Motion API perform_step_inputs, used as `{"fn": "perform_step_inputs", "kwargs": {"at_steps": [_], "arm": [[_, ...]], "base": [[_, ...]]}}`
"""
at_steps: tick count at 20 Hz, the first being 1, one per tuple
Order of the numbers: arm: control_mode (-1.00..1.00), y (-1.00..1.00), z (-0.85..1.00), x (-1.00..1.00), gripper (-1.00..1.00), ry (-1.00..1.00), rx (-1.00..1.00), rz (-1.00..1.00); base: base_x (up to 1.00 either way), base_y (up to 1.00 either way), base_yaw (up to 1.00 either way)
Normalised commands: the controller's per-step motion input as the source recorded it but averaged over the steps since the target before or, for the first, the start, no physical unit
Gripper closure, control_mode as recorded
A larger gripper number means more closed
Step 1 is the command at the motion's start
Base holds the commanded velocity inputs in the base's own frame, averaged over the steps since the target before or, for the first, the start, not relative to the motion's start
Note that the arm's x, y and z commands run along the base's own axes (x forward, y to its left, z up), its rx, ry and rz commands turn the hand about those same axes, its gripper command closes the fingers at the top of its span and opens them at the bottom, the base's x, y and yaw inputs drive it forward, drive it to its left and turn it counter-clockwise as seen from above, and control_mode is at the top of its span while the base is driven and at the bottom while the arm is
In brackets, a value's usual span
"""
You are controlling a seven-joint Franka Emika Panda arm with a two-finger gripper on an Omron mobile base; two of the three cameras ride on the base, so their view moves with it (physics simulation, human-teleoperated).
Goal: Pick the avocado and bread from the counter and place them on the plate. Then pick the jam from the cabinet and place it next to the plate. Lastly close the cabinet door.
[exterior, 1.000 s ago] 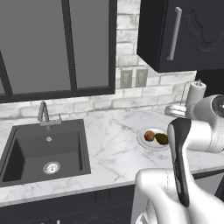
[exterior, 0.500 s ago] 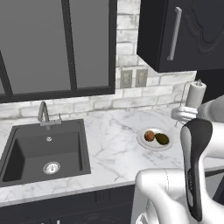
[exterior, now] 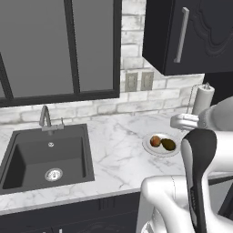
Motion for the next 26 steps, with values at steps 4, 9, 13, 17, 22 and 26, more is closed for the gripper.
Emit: {"fn": "perform_step_inputs", "kwargs": {"at_steps": [4, 9, 13, 17, 22, 26], "arm": [[-1.00, 0.14, -0.11, 0.00, -1.00, 0.00, -0.03, 0.00], [-1.00, 0.00, -0.13, 0.00, -1.00, 0.02, 0.00, 0.00], [-1.00, 0.00, -0.17, 0.00, -1.00, 0.01, 0.00, 0.00], [1.00, 0.00, 0.00, 0.00, -1.00, 0.00, 0.00, 0.00], [1.00, 0.00, 0.00, 0.00, -1.00, 0.00, 0.00, 0.00], [1.00, 0.00, 0.00, 0.00, -1.00, 0.00, 0.00, 0.00]], "base": [[0.00, 0.00, 0.00], [0.00, 0.00, 0.00], [0.00, 0.00, 0.00], [-0.08, 0.00, 0.00], [-0.43, 0.00, 0.00], [-0.32, -0.03, 0.00]]}}
